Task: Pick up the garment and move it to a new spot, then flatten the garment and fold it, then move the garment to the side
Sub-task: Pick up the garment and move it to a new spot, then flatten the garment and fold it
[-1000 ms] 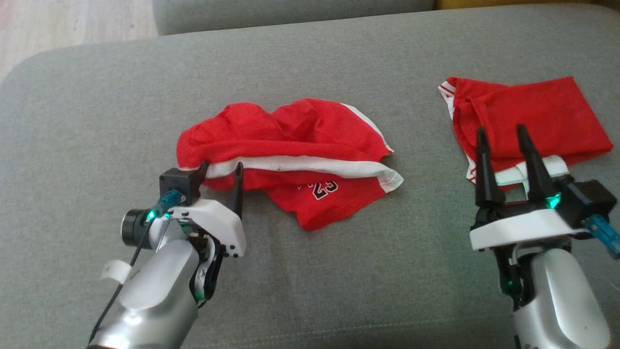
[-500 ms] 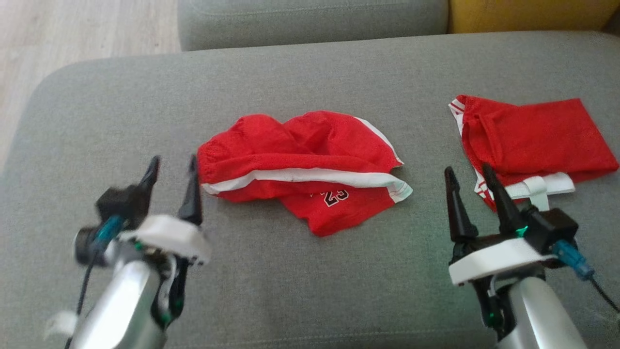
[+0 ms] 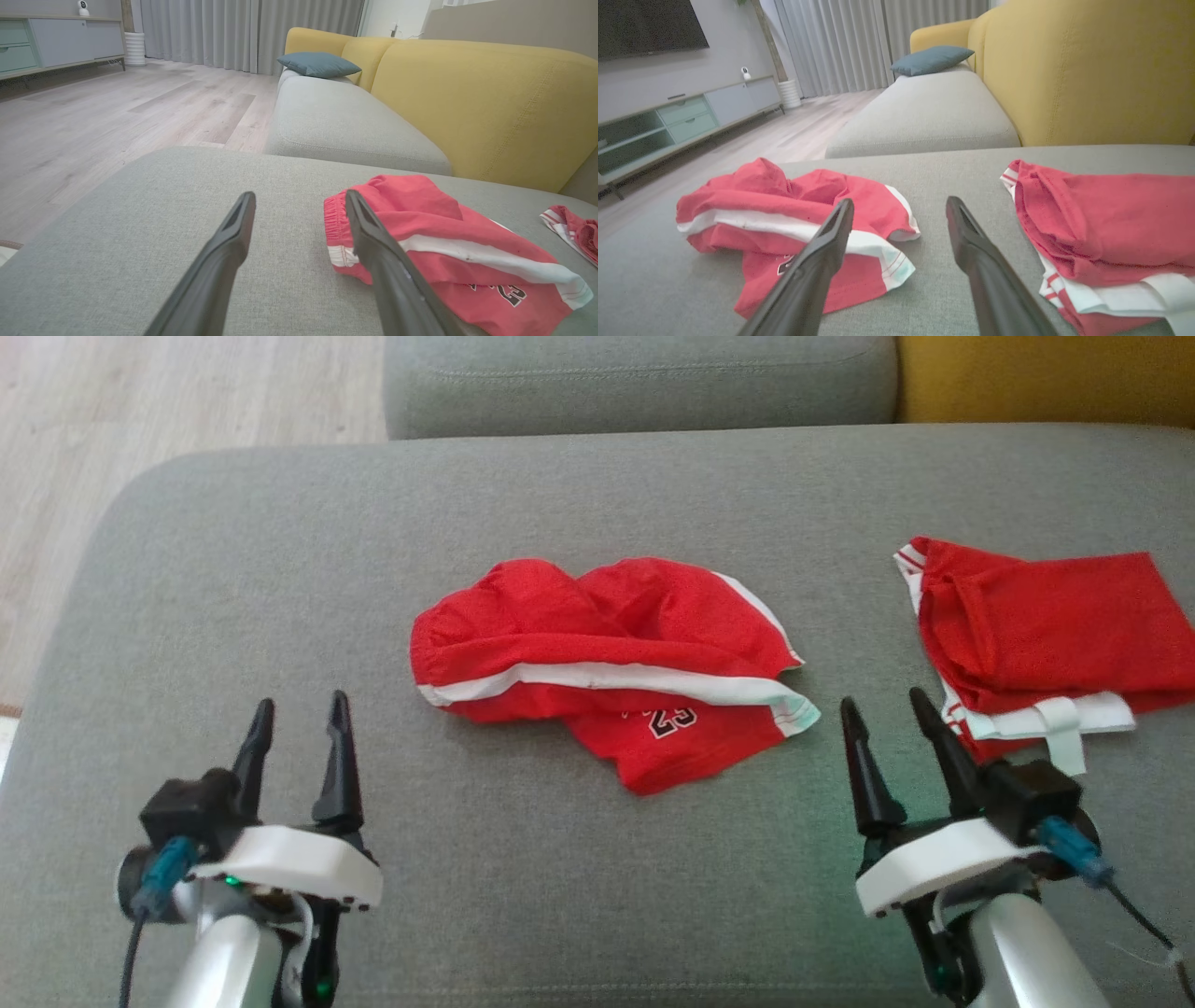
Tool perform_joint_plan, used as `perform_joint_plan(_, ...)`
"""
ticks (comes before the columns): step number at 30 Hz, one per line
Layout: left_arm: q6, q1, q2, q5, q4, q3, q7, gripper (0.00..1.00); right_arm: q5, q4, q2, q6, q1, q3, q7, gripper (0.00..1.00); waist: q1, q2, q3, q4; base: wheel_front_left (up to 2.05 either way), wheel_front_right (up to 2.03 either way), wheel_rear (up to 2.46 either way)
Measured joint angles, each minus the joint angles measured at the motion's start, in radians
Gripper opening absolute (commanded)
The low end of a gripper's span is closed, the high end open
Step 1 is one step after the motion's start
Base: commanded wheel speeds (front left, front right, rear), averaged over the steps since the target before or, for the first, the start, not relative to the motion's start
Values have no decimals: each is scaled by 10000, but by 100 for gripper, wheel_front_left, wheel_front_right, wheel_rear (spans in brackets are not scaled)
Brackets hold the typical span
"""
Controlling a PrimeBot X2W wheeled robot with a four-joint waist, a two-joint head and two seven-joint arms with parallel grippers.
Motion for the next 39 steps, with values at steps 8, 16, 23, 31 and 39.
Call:
perform_joint_plan(8,-499,-16,-460,353,244,278,0,100,-886,991,0,0,-82,278,934,100,0,0,277,370,0,0,0)
perform_joint_plan(16,-821,-183,-692,602,554,345,0,100,-1020,2071,-12,0,-1138,-75,1254,100,0,0,590,778,0,0,0)
perform_joint_plan(23,-1022,-569,-918,748,821,491,0,100,-1565,3367,-278,0,-2057,-385,1559,100,0,0,930,1204,0,0,0)
perform_joint_plan(31,-1191,-601,-988,901,869,727,0,100,-1572,4238,-316,0,-2670,-174,1415,0,0,0,1198,1250,0,0,0)
perform_joint_plan(39,-1277,-608,-1053,991,1057,1030,0,100,-1699,4289,-270,0,-2891,-437,405,0,0,0,1117,788,0,0,0)
